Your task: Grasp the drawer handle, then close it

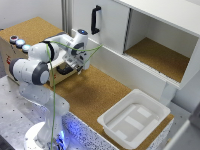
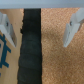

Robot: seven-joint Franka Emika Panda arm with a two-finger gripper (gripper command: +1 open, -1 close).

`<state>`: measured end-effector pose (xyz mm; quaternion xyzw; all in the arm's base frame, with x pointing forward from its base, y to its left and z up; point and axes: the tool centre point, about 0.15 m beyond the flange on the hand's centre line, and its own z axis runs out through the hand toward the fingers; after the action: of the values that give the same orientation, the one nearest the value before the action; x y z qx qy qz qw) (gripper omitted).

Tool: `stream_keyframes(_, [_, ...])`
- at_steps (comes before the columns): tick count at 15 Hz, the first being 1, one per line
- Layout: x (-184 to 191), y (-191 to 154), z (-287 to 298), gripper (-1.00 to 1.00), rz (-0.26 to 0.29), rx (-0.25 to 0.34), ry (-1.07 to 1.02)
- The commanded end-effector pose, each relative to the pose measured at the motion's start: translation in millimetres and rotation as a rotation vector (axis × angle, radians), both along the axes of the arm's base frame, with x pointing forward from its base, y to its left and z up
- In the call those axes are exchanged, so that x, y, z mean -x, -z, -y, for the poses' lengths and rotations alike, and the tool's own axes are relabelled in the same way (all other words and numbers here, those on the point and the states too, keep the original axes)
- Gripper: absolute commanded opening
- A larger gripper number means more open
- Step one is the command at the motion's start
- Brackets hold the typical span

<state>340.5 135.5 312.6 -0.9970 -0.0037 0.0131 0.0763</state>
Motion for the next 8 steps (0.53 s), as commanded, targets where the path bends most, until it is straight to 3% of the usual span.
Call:
stream_keyframes(1, [5.1, 17.9, -7.1, 1.0, 0.086, -0.069, -0.025])
stream_keyframes(8, [5.3, 20.1, -7.5, 1.0, 0.104, -0.086, -0.03])
